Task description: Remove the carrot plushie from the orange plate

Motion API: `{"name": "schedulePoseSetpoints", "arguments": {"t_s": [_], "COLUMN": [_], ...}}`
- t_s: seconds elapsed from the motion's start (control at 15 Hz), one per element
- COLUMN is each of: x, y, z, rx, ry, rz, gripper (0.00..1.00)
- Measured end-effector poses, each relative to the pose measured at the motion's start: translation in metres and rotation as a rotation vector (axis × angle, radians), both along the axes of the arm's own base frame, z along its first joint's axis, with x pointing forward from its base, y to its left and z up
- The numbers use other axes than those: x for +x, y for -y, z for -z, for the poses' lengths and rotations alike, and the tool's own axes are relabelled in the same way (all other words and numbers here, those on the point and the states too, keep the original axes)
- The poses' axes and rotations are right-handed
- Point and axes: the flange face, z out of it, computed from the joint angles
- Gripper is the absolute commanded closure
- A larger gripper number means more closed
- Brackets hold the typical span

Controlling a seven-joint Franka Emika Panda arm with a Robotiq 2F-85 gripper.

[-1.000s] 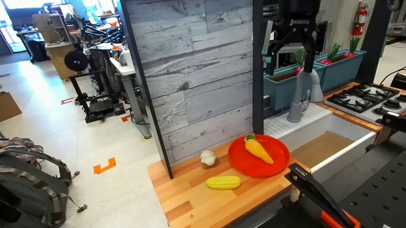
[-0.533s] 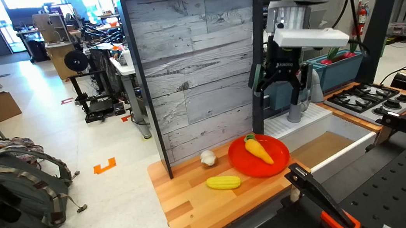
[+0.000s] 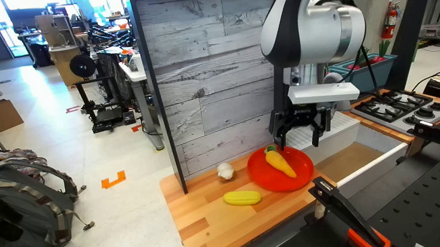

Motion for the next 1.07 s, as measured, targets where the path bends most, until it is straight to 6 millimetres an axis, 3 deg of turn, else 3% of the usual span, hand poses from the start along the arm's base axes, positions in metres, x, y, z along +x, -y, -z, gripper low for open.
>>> {"name": "schedulePoseSetpoints", "arguments": {"t_s": [0.27, 0.67, 0.73, 0.8, 1.07], "x": [0.008, 0.016, 0.017, 0.018, 0.021], "y": [-0.004, -0.018, -0.02, -0.021, -0.022], "z": [0.032, 0.059, 0.061, 0.064, 0.069], "rx": [-0.031, -0.064, -0.07, -0.075, -0.1], "ry": [-0.016, -0.022, -0.022, -0.022, -0.022], "rz": [-0.002, -0.033, -0.038, -0.042, -0.055], "gripper": [0.0, 0.0, 0.25, 0.26, 0.58]}}
